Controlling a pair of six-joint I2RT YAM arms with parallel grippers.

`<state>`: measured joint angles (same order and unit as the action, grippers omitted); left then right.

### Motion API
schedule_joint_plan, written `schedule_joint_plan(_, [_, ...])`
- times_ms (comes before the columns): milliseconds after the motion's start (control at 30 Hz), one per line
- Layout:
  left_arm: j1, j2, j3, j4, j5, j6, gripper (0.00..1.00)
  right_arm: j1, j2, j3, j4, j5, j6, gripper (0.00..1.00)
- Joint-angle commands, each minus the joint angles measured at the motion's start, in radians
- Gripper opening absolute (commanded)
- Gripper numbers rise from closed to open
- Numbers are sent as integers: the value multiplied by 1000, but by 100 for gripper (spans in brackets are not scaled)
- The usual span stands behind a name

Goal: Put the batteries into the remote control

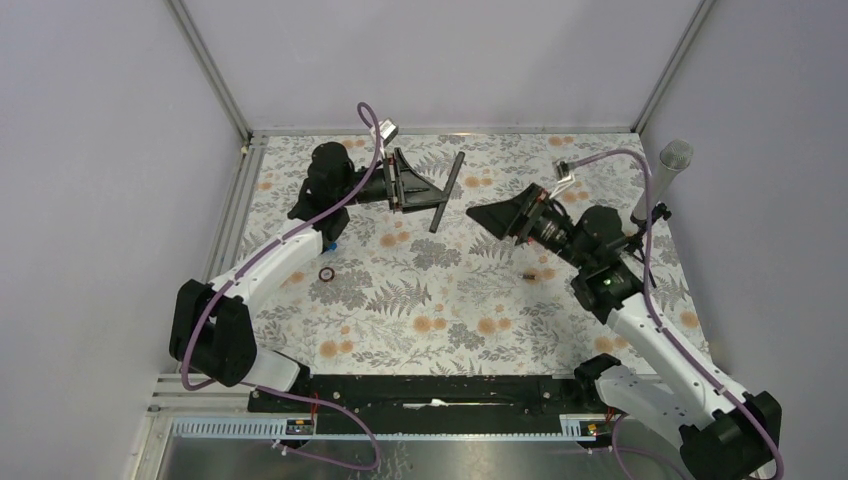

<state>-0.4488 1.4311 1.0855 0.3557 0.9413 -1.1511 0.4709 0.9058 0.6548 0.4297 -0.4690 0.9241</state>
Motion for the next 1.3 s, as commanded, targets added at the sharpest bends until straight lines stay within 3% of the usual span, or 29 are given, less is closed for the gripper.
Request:
schedule_joint_plan(0, [30,-22,19,105,158,-30,15,6,-7,195,-191,147,-55,98])
schedule_joint_plan(133, [31,-42,12,88,154,-7,15,6,43,238,-183,109,-22,99])
schedule_joint_plan(300, [32,-46,9,79,130,12,15,6,75,192,-36,1,2,99])
schedule_joint_plan(667, [32,-67,-53,197,100,-40,16,21,181,155,234,-75,80,97])
schedule_joint_plan(967, [30,-123,-87,237,-85,-66,15,93,181,132,177,-69,35,100])
schedule_joint_plan(1267, [17,-126,-109,338,-100,-142,15,129,273,147,348,-136,129,99])
